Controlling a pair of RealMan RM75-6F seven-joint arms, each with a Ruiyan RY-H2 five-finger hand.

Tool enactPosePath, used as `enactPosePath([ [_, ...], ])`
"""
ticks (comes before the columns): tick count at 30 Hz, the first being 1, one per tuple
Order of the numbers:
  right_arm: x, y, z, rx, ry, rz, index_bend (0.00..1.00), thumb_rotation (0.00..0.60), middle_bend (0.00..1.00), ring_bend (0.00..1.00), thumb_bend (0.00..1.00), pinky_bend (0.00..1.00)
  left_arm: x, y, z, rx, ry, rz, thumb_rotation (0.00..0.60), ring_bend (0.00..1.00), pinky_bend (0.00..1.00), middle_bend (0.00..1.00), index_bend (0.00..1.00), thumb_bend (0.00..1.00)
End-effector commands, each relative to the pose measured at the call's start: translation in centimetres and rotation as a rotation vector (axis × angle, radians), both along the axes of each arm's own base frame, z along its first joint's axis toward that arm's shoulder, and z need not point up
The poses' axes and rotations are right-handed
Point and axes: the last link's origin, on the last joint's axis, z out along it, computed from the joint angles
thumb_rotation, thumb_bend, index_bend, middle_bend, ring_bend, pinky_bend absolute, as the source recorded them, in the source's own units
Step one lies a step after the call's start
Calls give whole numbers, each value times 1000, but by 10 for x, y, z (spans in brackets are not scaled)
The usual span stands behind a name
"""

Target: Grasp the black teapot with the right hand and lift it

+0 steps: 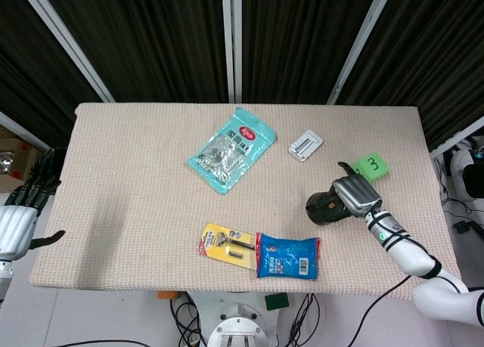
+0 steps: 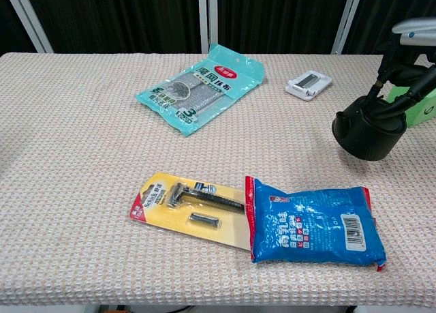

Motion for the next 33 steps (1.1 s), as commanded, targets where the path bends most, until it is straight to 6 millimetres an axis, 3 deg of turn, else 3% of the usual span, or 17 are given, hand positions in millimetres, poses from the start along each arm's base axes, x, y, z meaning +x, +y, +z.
enactPosePath([
  [1, 2, 1, 1, -65, -43, 37, 1000, 422, 1000, 879, 5, 121, 0, 0, -1, -1, 0, -1, 596, 45, 170, 101, 134, 0],
  [7, 3, 3, 1, -135, -119, 81, 1000, 421, 1000, 940, 81, 407, 1, 1, -2, -6, 1, -1, 598, 44, 170, 101, 134, 0],
  [12, 1, 3, 3, -140, -124, 85, 1000, 419, 1000, 958, 126, 534, 1, 1, -2, -6, 2, -2, 595, 44, 170, 101, 134, 0],
  [20, 1, 4, 4, -158, -138, 96, 1000, 419, 1000, 991, 206, 632, 0, 1, -3, -10, 2, 1, 598, 44, 170, 101, 134, 0],
  [24, 1, 4, 4, -157, -147, 95, 1000, 421, 1000, 998, 280, 638, 0, 2, -3, -11, 2, 1, 597, 45, 170, 101, 134, 0],
  [33, 2, 3, 4, -162, -158, 103, 1000, 421, 1000, 1000, 335, 644, 0, 3, -3, -12, 2, -2, 597, 44, 170, 101, 134, 0],
])
